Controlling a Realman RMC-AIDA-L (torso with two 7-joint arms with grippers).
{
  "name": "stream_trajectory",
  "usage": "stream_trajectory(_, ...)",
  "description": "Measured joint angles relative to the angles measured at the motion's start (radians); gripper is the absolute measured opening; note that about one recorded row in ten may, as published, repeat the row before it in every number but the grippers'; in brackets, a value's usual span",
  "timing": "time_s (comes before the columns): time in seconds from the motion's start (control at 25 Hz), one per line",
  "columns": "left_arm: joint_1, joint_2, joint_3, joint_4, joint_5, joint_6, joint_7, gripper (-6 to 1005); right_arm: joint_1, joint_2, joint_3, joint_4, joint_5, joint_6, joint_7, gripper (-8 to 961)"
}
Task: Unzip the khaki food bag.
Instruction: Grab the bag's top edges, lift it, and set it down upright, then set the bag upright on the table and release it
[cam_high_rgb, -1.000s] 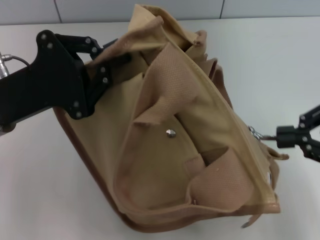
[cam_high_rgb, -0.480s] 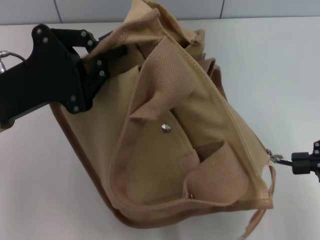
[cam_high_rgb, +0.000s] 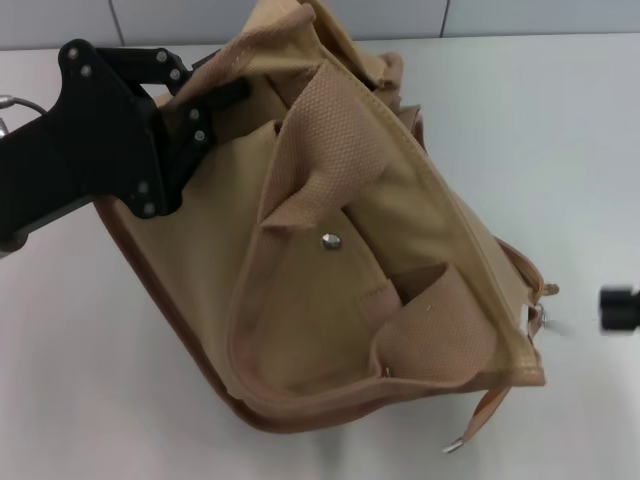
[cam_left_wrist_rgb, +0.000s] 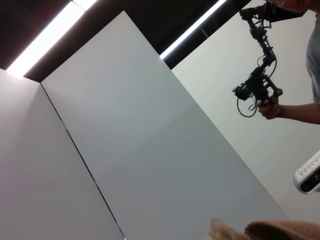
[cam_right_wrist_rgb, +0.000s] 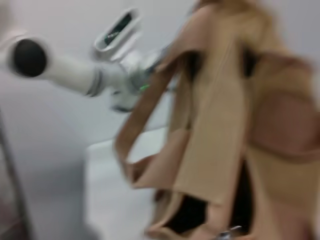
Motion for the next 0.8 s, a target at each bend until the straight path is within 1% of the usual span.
stream_trajectory(0.04, 0.0, 0.0, 0.0, 0.0, 0.0, 0.0, 0.0, 67, 0.0, 0.0, 0.0, 0.0, 0.0, 0.0, 0.0, 36)
stream_trajectory(0.08, 0.0, 0.0, 0.0, 0.0, 0.0, 0.0, 0.0, 67, -0.004, -0.003, 0.085, 0.041, 0.0, 0.017, -0.054, 62)
stream_trajectory(0.12, -0.001, 0.0, 0.0, 0.0, -0.002, 0.0, 0.0, 67, -0.004, -0.003, 0.085, 0.041, 0.0, 0.017, -0.054, 87)
stream_trajectory(0.16, 0.0, 0.0, 0.001, 0.0, -0.005, -0.001, 0.0, 67, -0.006, -0.008, 0.112, 0.063, -0.008, 0.026, -0.081, 113)
stream_trajectory(0.2, 0.001, 0.0, 0.0, 0.0, -0.009, -0.001, -0.001, 67, -0.009, -0.02, 0.133, 0.102, -0.033, 0.043, -0.123, 138)
stream_trajectory(0.24, 0.001, 0.0, 0.0, 0.0, -0.009, -0.001, -0.001, 68, -0.009, -0.02, 0.133, 0.102, -0.033, 0.043, -0.123, 164)
stream_trajectory(0.28, 0.001, -0.001, -0.001, 0.0, -0.01, -0.001, -0.001, 68, -0.01, -0.03, 0.134, 0.142, -0.07, 0.069, -0.161, 189)
stream_trajectory(0.36, 0.0, -0.001, 0.0, 0.0, -0.011, -0.001, -0.001, 68, -0.006, -0.032, 0.128, 0.16, -0.087, 0.084, -0.172, 235)
stream_trajectory(0.4, -0.001, -0.001, 0.002, 0.0, -0.017, -0.001, -0.001, 68, 0.012, -0.029, 0.112, 0.19, -0.121, 0.115, -0.185, 258)
stream_trajectory(0.44, -0.001, -0.001, 0.002, 0.0, -0.017, -0.001, -0.001, 68, 0.012, -0.029, 0.112, 0.19, -0.121, 0.115, -0.185, 281)
stream_trajectory(0.48, -0.001, -0.001, 0.002, 0.0, -0.019, -0.001, -0.001, 68, 0.035, -0.022, 0.089, 0.227, -0.151, 0.152, -0.192, 305)
stream_trajectory(0.52, -0.001, -0.001, 0.002, -0.004, -0.021, 0.0, -0.001, 68, 0.035, -0.022, 0.089, 0.227, -0.151, 0.152, -0.192, 328)
stream_trajectory(0.64, -0.001, -0.002, 0.002, -0.017, -0.025, 0.004, 0.004, 68, 0.069, -0.009, 0.05, 0.274, -0.173, 0.205, -0.209, 397)
stream_trajectory(0.68, -0.001, -0.001, 0.002, -0.021, -0.027, 0.006, 0.005, 68, 0.092, -0.002, 0.019, 0.296, -0.171, 0.221, -0.213, 420)
stream_trajectory(0.76, -0.001, -0.001, 0.001, -0.022, -0.033, 0.007, 0.003, 68, 0.103, -0.001, 0.009, 0.307, -0.168, 0.225, -0.216, 513)
stream_trajectory(0.8, 0.0, -0.001, 0.001, -0.022, -0.035, 0.008, 0.002, 68, 0.13, 0.0, 0.0, 0.332, -0.166, 0.236, -0.23, 560)
